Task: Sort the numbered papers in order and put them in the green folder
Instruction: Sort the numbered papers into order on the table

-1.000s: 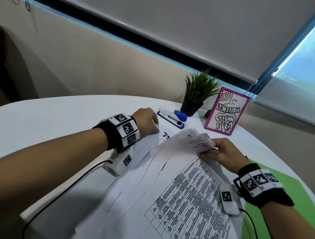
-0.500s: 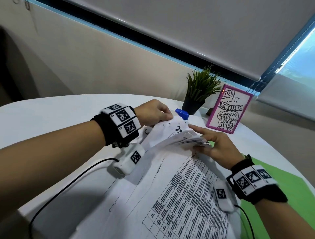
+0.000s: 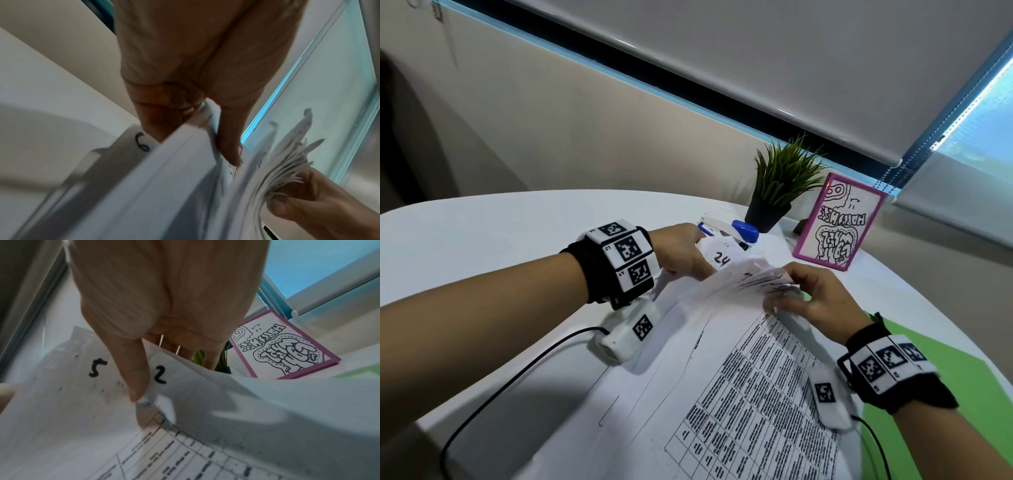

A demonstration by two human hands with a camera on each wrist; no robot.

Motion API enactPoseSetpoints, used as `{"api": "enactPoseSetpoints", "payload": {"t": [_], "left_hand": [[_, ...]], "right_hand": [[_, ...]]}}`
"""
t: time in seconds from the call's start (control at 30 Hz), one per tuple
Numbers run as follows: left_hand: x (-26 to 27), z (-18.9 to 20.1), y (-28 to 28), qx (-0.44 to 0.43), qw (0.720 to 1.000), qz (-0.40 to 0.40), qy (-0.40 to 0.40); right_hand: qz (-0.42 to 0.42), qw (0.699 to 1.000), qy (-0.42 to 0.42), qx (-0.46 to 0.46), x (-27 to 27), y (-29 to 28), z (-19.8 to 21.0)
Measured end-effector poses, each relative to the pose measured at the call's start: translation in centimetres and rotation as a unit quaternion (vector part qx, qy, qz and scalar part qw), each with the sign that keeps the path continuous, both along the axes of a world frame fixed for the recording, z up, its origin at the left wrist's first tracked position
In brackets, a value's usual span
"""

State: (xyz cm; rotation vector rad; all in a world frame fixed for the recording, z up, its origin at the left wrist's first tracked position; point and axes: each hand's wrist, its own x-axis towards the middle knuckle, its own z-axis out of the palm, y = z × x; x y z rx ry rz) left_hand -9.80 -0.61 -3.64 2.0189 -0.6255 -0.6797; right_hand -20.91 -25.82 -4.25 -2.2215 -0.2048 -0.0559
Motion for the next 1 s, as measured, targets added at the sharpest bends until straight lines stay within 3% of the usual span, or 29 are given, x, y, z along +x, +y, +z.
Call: {"api": "enactPoseSetpoints", "payload": {"t": [0.13, 0.27, 0.47, 0.6, 0.83, 1.0], "left_hand": [[0.3, 0.3, -0.2, 0.033, 0.998, 0.052, -0.007], [0.6, 0.2, -0.2, 0.001, 0.994, 0.091, 0.052], [1.1, 0.0, 0.8, 0.026, 0.995, 0.083, 0.056], [0.7, 0.4, 0.8, -0.054, 0.982, 0.116, 0.141], [0.9, 0.9, 0.9, -0.092, 0.946, 0.158, 0.267], [0.5, 0.9, 0.9, -0.056, 0.962, 0.14, 0.227]], "right_hand": [[-0.004, 0.998, 0.001, 0.056, -0.2, -0.2, -0.1], [0.0, 1.0, 0.015, 0.005, 0.1, -0.6, -0.3], [0.012, 0.996, -0.031, -0.084, 0.2, 0.0, -0.3], [0.016, 0.99, -0.059, -0.125, 0.2, 0.2, 0.1], [0.011, 0.996, -0.055, -0.073, -0.3, 0.1, -0.1], [0.011, 0.996, -0.049, -0.067, -0.5, -0.1, -0.1]]}}
